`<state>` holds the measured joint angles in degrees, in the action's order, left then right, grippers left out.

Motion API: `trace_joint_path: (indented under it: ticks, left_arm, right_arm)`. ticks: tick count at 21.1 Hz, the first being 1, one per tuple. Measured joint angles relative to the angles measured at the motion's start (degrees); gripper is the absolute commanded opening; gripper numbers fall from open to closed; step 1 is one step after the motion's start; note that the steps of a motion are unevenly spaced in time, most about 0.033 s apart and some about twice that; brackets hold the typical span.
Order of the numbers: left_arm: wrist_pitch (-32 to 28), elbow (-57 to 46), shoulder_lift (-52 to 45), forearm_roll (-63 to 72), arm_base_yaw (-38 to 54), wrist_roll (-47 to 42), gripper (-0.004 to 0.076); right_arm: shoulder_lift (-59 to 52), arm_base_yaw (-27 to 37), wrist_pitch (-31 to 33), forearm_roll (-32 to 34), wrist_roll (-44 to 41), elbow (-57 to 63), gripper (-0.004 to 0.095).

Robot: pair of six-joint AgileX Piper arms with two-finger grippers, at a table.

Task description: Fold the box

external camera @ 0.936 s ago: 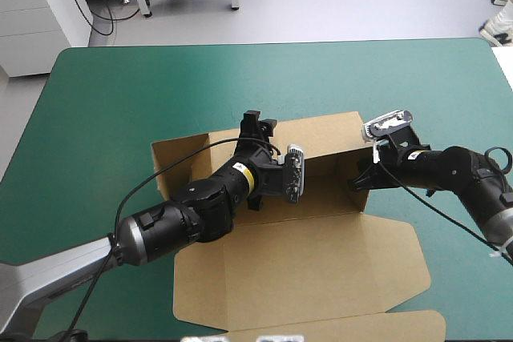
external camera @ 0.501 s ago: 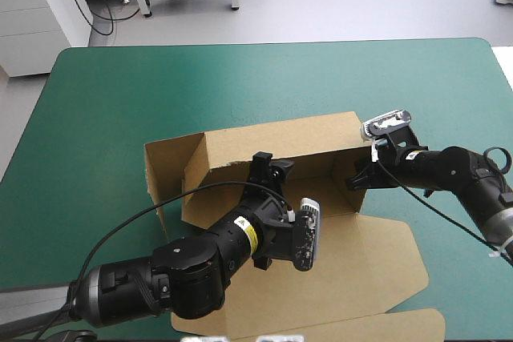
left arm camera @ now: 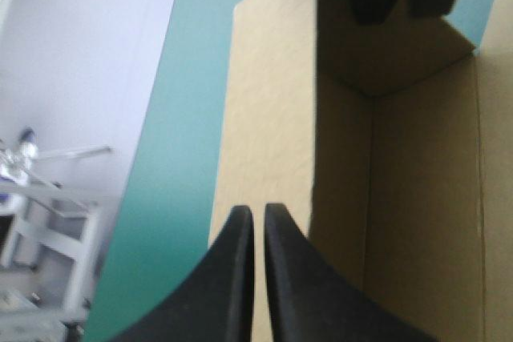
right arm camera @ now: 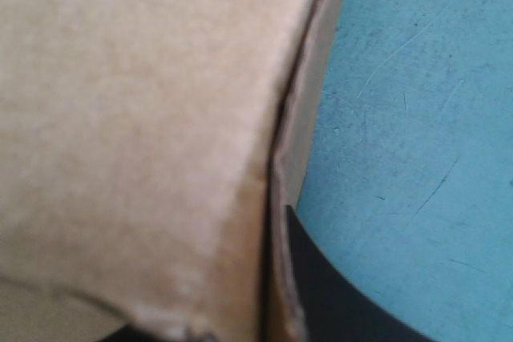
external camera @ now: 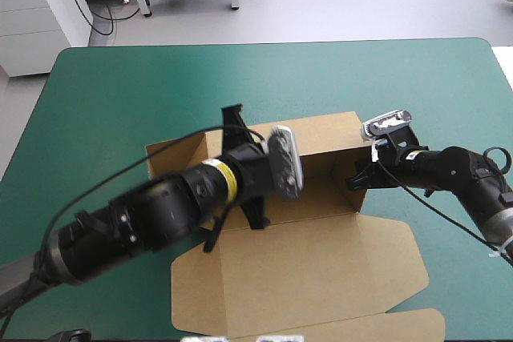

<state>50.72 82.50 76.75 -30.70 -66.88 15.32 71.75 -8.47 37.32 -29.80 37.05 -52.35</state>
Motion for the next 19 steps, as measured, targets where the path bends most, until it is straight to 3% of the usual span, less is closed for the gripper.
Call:
trace_joint_path:
  ticks: [3,8,12,19]
  left_arm:
    - [8.90,8.37,0.00,18.25,19.50,6.76,0.0017]
    - [12.90,9.84,-0.49,32.92,46.89,7.61,-0.0008]
    - [15.76,9.80,-1.38,37.70,58.01,5.83,-0.0008]
    - [13.23,-0.20,-7.88,37.46,61.64,2.42,-0.0008]
  right_arm:
    - [0.00,0.00,0.00,0.20,-0.02,0.00,-0.0020]
    - [0.00,0.00,0.00,0.61,-0.26,0.00,-0.0020]
    - [0.00,0.00,-0.21,2.05,-1.33,0.00,-0.0020]
    - [0.00,0.00,-0.47,3.64,-2.38,0.00,-0.0020]
